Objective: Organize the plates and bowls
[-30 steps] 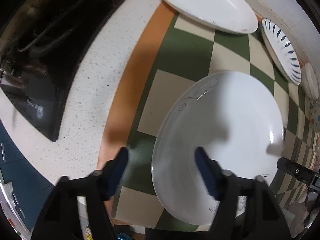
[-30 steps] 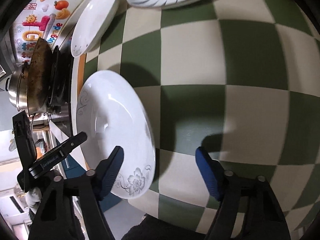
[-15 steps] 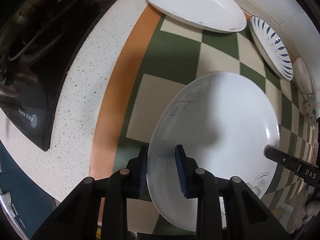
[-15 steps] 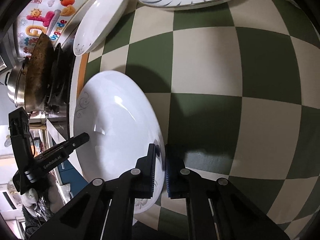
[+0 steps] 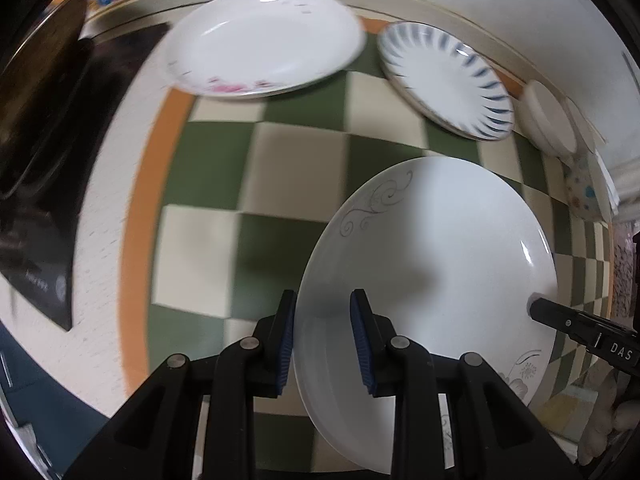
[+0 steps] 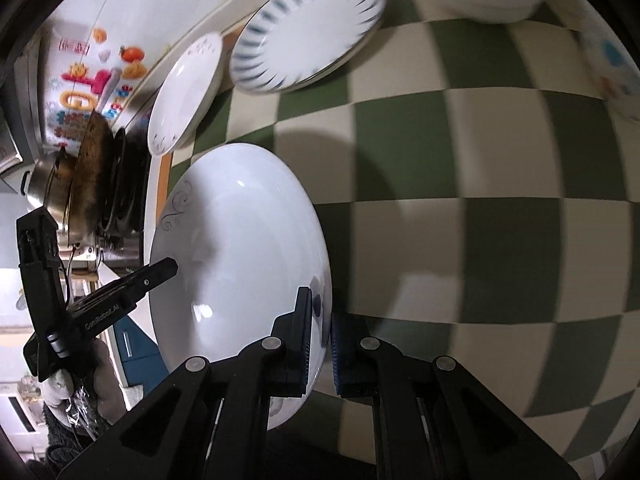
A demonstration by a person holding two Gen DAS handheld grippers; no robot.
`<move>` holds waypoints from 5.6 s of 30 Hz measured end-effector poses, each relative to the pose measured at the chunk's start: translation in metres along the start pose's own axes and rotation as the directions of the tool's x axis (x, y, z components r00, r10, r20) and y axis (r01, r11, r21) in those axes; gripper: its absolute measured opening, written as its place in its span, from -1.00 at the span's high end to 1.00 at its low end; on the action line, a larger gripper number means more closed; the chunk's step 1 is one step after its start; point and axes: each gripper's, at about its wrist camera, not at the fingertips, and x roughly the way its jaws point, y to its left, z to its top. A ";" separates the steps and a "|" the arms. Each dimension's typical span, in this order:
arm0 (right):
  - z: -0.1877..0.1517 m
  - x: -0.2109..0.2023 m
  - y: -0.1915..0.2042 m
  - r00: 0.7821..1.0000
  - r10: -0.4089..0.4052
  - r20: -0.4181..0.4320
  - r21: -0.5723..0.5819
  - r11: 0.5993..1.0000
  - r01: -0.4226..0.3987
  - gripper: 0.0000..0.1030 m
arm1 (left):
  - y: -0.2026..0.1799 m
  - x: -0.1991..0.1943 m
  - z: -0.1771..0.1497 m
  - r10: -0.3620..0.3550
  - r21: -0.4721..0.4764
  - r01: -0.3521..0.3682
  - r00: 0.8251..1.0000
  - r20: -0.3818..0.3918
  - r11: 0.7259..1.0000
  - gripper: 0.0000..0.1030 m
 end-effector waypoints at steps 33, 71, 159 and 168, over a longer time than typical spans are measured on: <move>-0.010 -0.028 -0.099 0.997 -0.056 0.059 0.163 0.986 0.045 0.80 | -0.052 0.037 -0.024 -0.002 0.090 0.008 0.997 -0.075 0.996 0.52; 0.309 0.120 0.162 0.997 -0.069 0.043 -0.240 0.968 0.078 0.38 | 0.147 0.052 0.175 0.105 -0.375 -0.072 0.992 0.067 0.924 0.36; -0.018 -0.062 -0.091 0.996 -0.083 0.029 0.138 0.987 0.078 0.70 | -0.071 0.032 -0.006 0.101 0.157 -0.089 0.993 -0.066 0.983 0.49; 0.055 -0.095 -0.056 0.989 0.041 0.145 0.158 0.985 -0.064 0.17 | -0.029 -0.010 0.083 0.011 0.024 -0.012 0.999 0.037 1.000 0.40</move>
